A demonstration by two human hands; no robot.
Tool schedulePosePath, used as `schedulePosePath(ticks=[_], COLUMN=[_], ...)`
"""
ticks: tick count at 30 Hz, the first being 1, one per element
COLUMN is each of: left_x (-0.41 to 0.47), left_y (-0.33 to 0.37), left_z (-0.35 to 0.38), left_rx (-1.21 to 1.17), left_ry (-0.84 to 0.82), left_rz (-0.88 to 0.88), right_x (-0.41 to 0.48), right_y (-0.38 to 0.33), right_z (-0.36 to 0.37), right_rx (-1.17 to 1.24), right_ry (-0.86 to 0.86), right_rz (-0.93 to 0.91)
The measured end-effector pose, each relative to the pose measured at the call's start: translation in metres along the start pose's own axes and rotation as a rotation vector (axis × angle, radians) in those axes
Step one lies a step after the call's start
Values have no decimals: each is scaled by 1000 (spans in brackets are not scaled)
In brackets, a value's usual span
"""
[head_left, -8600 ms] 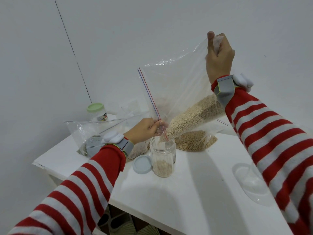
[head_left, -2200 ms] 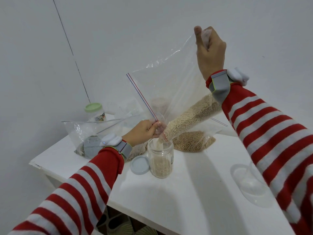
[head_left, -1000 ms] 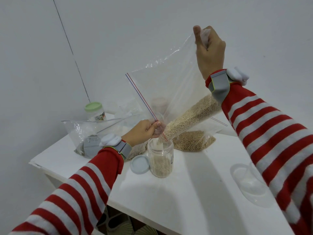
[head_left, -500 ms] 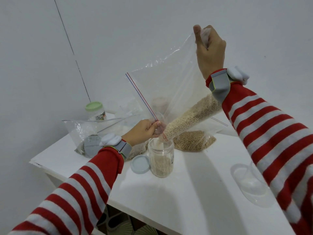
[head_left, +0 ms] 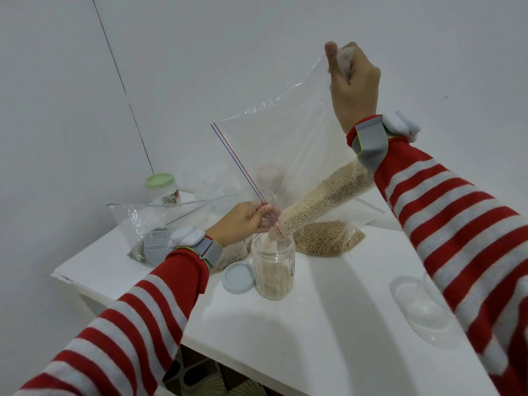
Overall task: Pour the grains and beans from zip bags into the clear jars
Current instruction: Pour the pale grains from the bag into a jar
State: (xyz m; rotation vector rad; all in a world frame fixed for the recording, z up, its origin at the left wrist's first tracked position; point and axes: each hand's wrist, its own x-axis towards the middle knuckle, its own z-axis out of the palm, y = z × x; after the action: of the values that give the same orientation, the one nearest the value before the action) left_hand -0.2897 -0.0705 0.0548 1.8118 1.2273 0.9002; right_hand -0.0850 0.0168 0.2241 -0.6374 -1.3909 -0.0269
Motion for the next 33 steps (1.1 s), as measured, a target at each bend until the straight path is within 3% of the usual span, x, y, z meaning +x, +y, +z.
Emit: schedulePosePath(ticks=[33], left_x=[3], left_y=[-3], left_z=[1], left_rx=[-5], left_ry=[9], left_rz=[8], right_x=[-1], right_y=[-3], right_z=[-1], right_rx=[-123], right_ry=[-2], right_rz=[-2])
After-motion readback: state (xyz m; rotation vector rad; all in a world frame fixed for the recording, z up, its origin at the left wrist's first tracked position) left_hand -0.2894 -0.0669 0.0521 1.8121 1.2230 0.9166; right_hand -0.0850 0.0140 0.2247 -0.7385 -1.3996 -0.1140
